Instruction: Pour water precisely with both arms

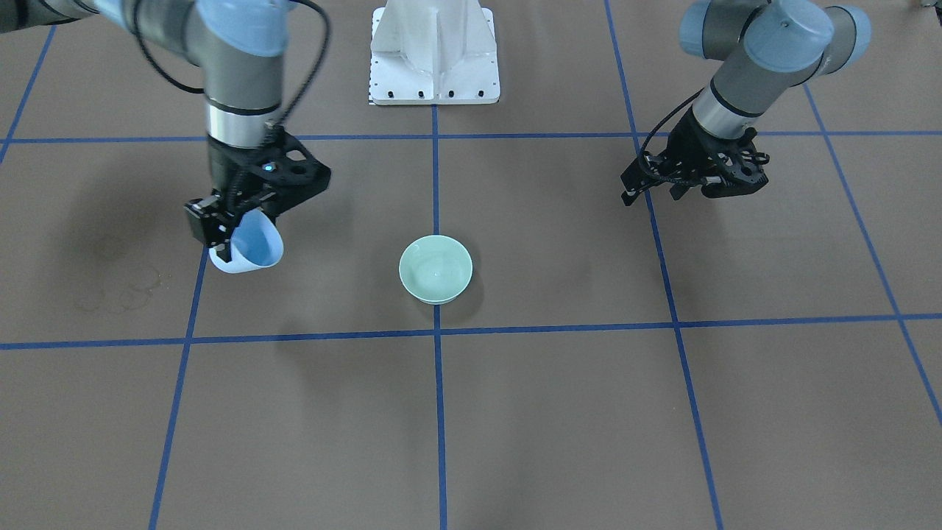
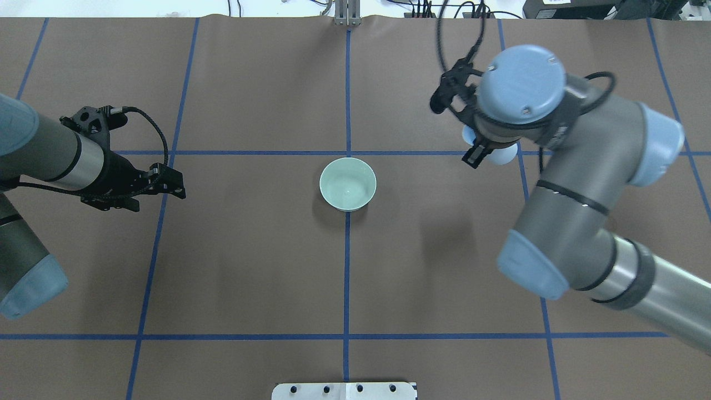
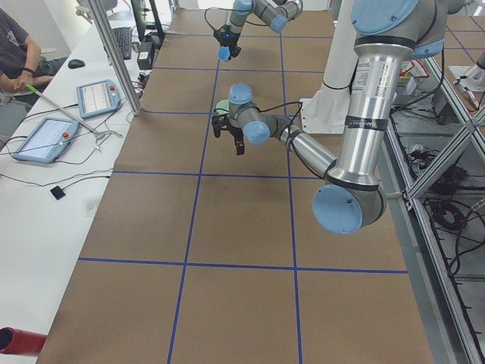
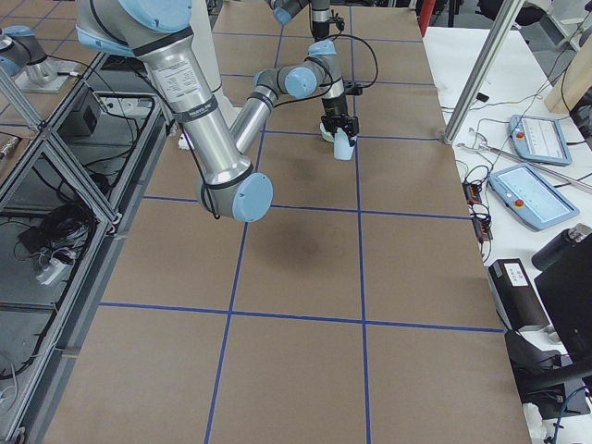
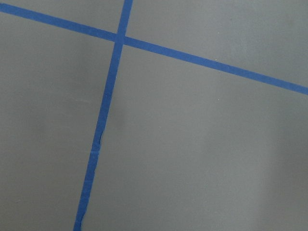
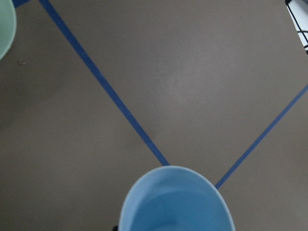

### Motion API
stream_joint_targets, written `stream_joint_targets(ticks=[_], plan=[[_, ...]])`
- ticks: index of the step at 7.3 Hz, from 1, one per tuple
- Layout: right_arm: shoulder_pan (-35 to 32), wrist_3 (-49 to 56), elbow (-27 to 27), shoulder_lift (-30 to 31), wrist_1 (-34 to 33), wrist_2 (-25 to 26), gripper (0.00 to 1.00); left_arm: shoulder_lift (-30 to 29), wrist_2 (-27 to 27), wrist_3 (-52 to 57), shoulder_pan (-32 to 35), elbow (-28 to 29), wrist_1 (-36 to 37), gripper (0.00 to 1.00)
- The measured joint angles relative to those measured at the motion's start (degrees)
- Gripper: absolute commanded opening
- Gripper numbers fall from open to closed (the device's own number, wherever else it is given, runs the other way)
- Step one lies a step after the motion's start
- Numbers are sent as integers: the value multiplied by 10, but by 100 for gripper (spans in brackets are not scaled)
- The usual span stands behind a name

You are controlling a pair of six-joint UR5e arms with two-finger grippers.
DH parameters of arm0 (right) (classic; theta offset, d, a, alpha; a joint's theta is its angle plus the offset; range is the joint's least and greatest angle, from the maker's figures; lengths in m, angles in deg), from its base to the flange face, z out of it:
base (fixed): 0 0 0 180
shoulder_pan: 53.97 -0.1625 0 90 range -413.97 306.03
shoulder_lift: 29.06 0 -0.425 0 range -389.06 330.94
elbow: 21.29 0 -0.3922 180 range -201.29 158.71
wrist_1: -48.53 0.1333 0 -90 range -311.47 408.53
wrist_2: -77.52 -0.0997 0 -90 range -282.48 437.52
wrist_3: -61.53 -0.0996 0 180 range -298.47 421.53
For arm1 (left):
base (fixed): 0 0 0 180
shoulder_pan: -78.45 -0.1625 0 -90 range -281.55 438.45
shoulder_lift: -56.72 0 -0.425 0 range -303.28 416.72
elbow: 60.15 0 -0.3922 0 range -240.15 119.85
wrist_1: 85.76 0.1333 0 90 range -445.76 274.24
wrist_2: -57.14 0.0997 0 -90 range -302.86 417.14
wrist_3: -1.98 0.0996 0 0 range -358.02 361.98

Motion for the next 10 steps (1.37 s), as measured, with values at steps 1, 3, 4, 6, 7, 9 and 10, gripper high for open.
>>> stream_joint_targets(ticks=[1,3,4,6,7,9,10], plan=[[-32,-15,-44,54,17,-25,0,-1,0,0,0,0,0,100],[-73,-64,-92,171,105,-58,0,-2,0,0,2,0,0,100],[-85,-121,-85,242,208,-79,0,-2,0,0,3,0,1,100],[-109,-165,21,356,511,-114,0,-2,-1,0,3,0,1,100],[-139,-171,77,381,614,-157,0,-2,-1,0,4,-1,1,100],[-181,-173,121,412,705,-202,0,-3,-1,-1,4,-1,1,100],[-185,-174,138,423,751,-194,0,-4,-1,-1,4,-2,1,100]])
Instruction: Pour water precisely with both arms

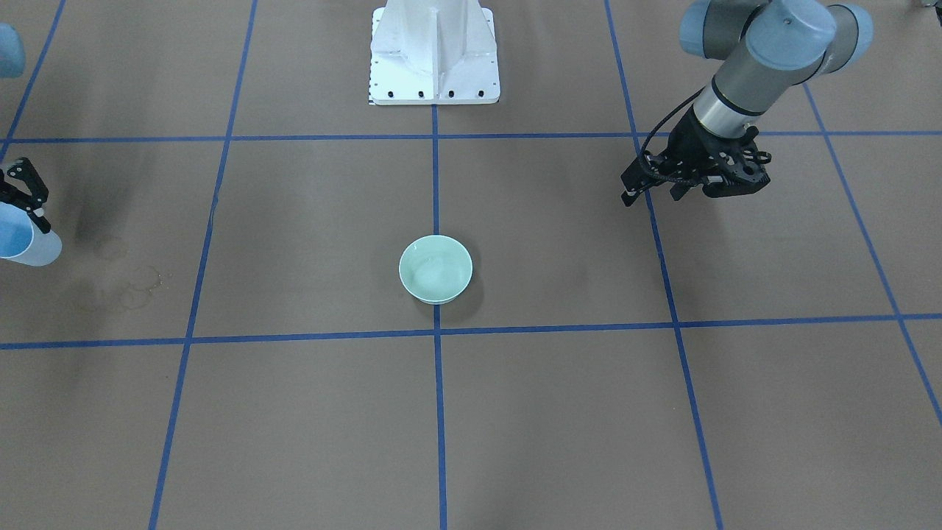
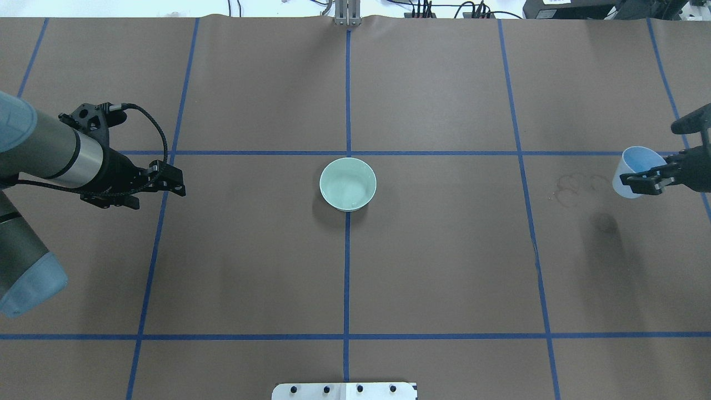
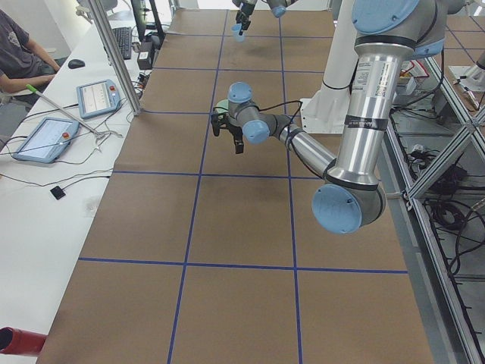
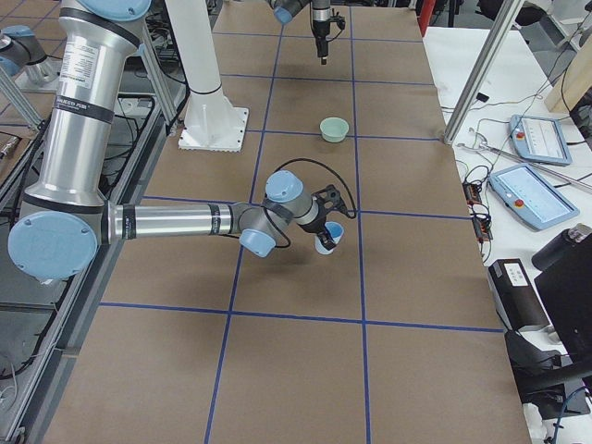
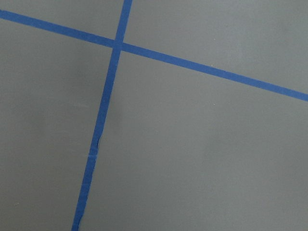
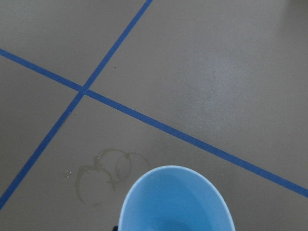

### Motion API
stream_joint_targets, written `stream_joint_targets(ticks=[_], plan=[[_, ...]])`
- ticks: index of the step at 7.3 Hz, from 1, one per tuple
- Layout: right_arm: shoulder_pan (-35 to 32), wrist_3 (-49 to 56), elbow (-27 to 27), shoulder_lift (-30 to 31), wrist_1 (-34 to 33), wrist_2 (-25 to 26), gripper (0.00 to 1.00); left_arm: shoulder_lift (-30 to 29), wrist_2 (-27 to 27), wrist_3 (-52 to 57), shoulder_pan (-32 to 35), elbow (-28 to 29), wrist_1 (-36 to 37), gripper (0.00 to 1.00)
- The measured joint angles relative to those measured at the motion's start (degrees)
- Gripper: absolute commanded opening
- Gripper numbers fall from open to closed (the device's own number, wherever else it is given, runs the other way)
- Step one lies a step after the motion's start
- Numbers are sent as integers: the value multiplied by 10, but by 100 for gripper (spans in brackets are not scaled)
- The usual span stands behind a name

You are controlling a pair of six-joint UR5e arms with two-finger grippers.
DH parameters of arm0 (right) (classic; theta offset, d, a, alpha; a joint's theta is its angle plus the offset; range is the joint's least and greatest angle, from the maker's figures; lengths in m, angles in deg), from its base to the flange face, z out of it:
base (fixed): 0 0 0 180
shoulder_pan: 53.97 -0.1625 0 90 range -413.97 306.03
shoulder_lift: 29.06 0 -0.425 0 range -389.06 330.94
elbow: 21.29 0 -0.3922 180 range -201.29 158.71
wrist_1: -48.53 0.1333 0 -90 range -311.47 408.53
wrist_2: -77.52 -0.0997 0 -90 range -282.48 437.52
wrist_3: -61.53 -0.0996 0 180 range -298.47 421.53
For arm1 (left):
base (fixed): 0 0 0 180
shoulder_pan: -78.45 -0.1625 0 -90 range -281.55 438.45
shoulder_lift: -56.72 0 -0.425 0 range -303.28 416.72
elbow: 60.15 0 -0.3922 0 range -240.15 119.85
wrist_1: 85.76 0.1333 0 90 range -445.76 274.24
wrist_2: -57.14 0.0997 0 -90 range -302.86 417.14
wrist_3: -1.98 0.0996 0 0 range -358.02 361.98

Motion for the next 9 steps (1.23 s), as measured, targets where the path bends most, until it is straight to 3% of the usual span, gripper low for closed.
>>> stream_joint_targets(ticks=[2,4,9], plan=[[1,-16,45,11,101,7,0,-2,0,0,0,-1,0,100],[29,-37,63,11,157,7,0,-2,0,-1,0,-3,1,100],[84,-38,71,1,172,21,1,-1,-1,-1,2,-12,4,100]])
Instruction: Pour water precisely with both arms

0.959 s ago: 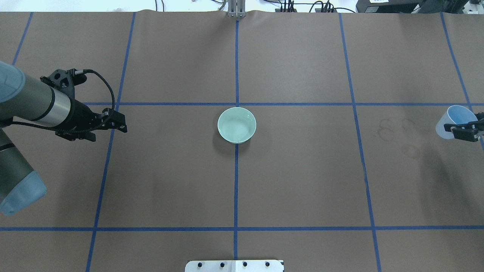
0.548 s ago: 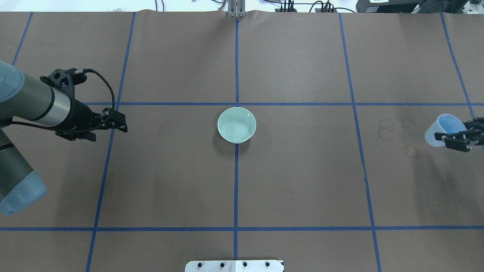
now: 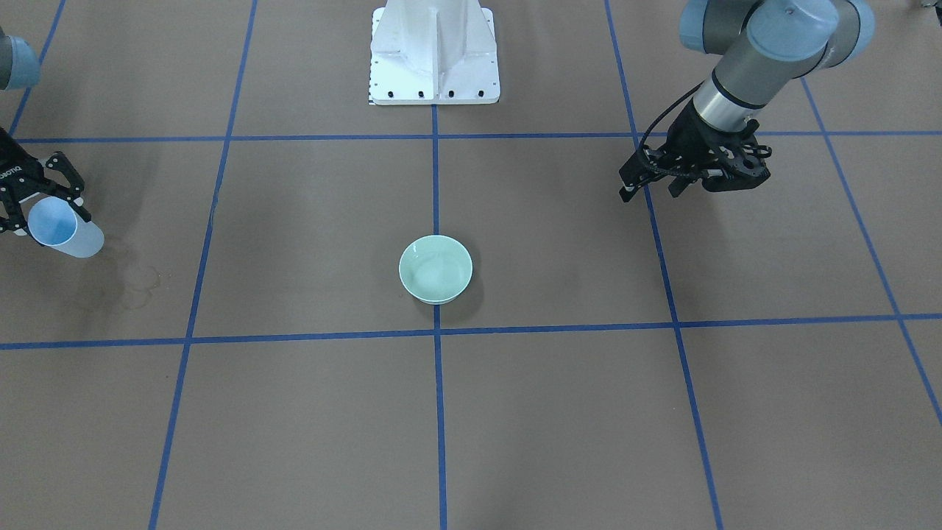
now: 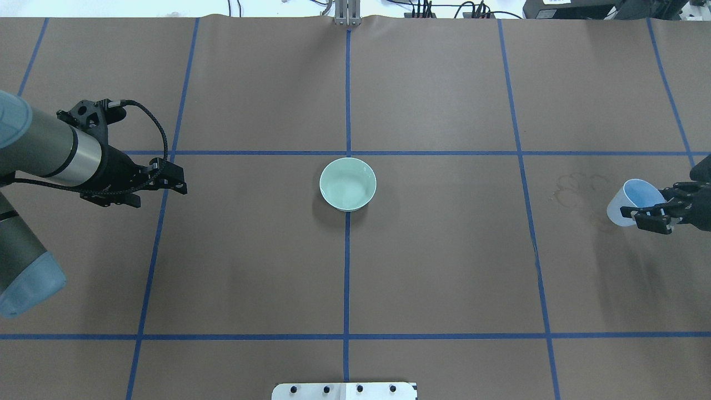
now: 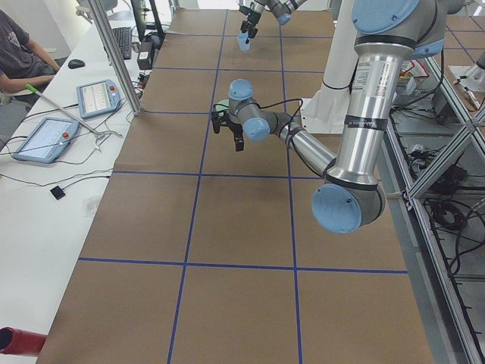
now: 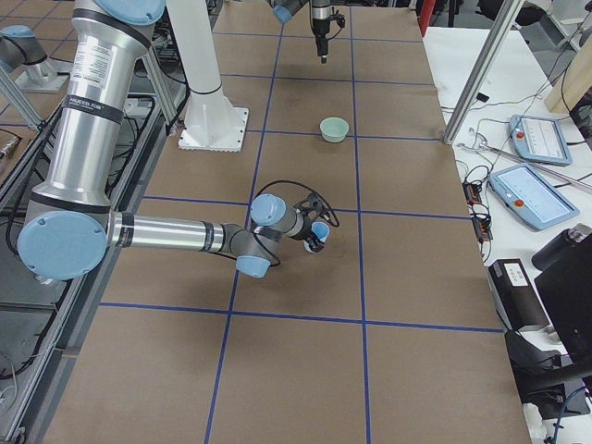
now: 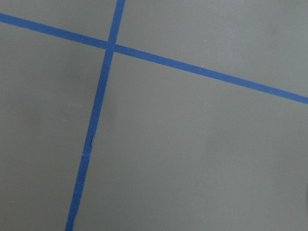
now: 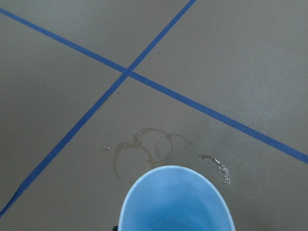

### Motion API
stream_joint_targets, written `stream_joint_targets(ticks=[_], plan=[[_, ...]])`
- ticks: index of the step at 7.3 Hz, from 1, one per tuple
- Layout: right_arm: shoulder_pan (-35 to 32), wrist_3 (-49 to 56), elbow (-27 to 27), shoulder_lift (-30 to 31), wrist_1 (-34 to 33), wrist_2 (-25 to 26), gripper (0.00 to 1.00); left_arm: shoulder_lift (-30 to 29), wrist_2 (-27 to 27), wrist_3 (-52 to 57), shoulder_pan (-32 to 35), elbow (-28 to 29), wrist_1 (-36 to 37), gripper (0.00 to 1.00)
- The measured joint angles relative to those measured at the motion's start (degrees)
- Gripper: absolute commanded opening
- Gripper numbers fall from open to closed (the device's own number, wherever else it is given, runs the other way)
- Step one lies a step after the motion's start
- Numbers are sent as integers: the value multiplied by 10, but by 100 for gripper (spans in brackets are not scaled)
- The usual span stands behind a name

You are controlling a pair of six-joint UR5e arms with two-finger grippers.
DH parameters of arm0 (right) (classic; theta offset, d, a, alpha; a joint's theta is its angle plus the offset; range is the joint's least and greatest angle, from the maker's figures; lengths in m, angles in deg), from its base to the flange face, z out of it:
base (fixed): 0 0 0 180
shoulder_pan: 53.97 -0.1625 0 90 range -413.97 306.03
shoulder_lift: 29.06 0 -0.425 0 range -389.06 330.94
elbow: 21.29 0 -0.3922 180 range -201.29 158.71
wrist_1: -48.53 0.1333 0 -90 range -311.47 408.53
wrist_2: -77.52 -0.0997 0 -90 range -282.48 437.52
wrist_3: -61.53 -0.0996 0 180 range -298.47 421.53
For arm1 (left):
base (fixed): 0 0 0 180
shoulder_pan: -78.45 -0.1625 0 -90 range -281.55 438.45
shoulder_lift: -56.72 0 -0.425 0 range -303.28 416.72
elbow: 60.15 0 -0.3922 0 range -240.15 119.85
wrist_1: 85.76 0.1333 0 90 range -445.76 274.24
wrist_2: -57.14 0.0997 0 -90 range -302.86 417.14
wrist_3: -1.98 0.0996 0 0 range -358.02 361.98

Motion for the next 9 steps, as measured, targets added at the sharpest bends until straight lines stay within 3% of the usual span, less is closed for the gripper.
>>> stream_joint_targets(ticks=[5,9], plan=[[23,0,21,-30,-7,24,3,0,0,1,3,0,1,100],[25,0,27,-33,-7,24,14,0,0,1,3,0,1,100]])
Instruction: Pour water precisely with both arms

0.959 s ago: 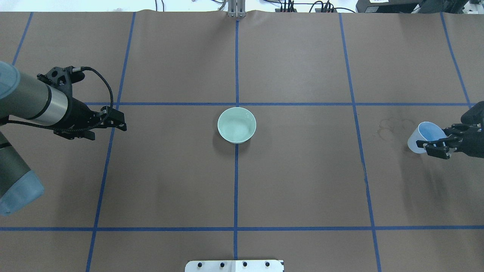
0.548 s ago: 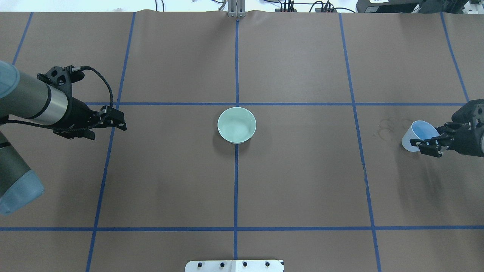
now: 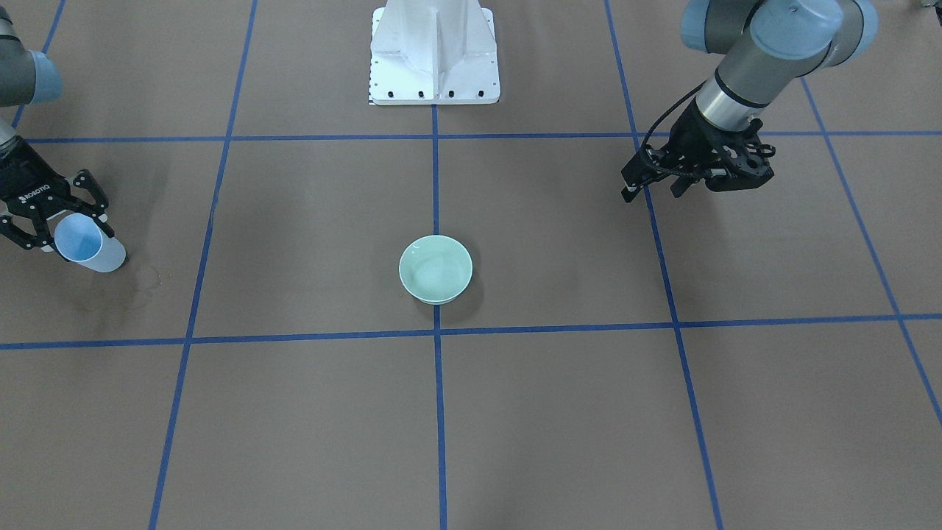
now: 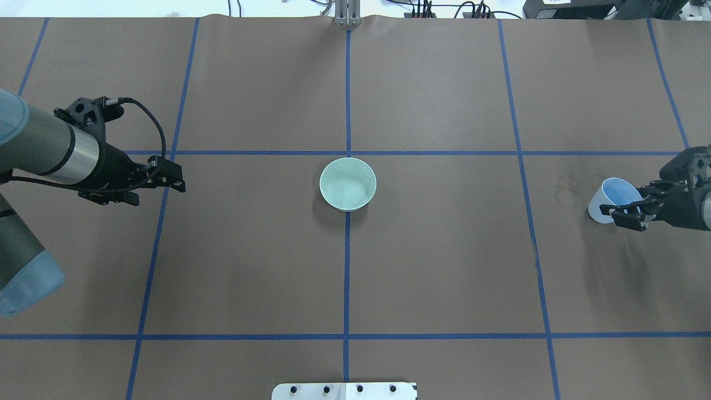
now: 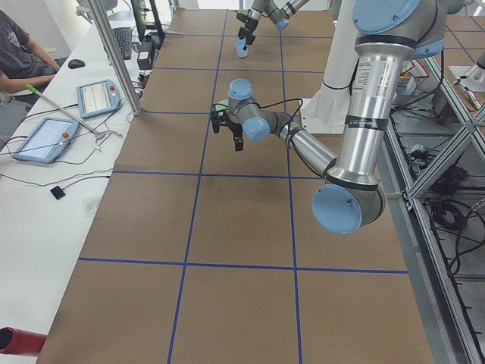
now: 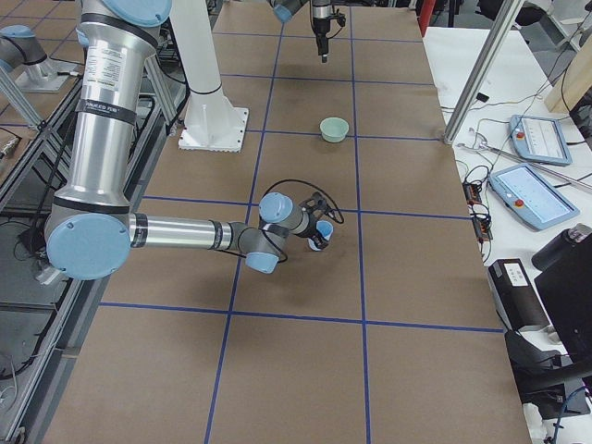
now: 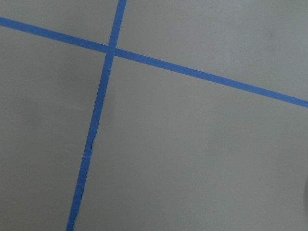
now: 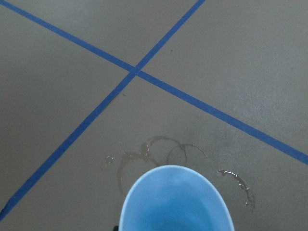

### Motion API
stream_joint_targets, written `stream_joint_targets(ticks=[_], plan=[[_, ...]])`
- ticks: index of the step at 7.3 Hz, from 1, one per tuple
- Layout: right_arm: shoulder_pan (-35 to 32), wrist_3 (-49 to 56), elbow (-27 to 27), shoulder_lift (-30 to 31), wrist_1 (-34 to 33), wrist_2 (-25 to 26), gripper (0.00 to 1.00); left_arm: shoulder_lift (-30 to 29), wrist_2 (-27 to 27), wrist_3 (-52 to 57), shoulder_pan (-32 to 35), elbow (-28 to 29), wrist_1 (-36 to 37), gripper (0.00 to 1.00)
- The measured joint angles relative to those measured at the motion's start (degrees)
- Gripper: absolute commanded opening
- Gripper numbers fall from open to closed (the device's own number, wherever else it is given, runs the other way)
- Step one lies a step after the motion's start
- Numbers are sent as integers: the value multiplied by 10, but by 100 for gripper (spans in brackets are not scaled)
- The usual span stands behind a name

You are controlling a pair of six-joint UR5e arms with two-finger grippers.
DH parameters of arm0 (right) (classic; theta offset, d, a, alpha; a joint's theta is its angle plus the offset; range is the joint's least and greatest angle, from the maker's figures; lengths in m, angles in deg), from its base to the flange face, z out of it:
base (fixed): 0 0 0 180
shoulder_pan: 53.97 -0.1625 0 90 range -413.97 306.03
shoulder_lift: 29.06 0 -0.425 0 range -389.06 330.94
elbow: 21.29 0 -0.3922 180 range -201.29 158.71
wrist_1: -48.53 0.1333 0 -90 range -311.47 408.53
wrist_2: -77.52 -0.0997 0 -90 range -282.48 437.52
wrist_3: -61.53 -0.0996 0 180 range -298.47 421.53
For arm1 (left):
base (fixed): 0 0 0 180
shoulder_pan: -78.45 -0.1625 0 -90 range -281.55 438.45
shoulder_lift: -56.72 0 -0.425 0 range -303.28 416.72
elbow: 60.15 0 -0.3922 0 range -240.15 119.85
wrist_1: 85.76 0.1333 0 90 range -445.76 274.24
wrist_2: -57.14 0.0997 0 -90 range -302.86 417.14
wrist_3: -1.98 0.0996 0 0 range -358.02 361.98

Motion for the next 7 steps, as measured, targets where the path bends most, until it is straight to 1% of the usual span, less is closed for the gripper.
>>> stream_joint_targets(ticks=[2,3,4,5,6,7], plan=[[0,0,1,1,0,3,26,0,0,0,0,0,0,100],[0,0,1,2,0,7,34,0,0,0,0,0,0,100],[0,0,1,4,0,9,45,0,0,0,0,0,0,100],[0,-1,1,5,0,9,59,0,0,0,0,0,0,100],[1,-2,1,5,1,9,100,0,0,0,0,0,0,100],[1,-2,1,6,2,9,100,1,0,0,0,-1,0,100]])
